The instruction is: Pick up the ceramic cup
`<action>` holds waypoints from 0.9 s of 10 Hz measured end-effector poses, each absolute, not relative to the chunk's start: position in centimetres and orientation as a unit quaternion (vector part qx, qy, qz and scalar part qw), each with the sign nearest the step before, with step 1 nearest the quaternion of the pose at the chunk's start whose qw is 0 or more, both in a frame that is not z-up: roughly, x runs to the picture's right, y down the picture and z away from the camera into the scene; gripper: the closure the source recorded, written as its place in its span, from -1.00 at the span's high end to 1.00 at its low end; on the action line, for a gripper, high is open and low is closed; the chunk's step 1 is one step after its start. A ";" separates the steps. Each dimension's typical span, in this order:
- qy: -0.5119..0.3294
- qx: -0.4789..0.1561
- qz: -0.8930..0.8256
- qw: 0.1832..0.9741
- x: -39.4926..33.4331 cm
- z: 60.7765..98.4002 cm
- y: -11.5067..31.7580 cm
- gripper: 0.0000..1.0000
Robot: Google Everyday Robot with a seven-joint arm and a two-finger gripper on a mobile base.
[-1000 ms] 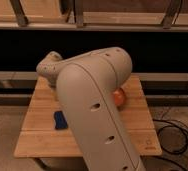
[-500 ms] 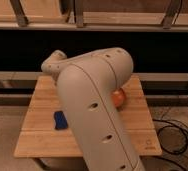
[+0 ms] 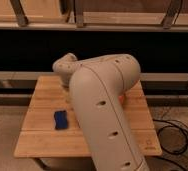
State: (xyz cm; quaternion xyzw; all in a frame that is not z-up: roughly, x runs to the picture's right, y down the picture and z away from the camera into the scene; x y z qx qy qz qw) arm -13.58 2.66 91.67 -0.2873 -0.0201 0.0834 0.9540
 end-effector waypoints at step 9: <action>-0.022 -0.286 0.094 0.953 -15.1 90.2 1.9 -1.00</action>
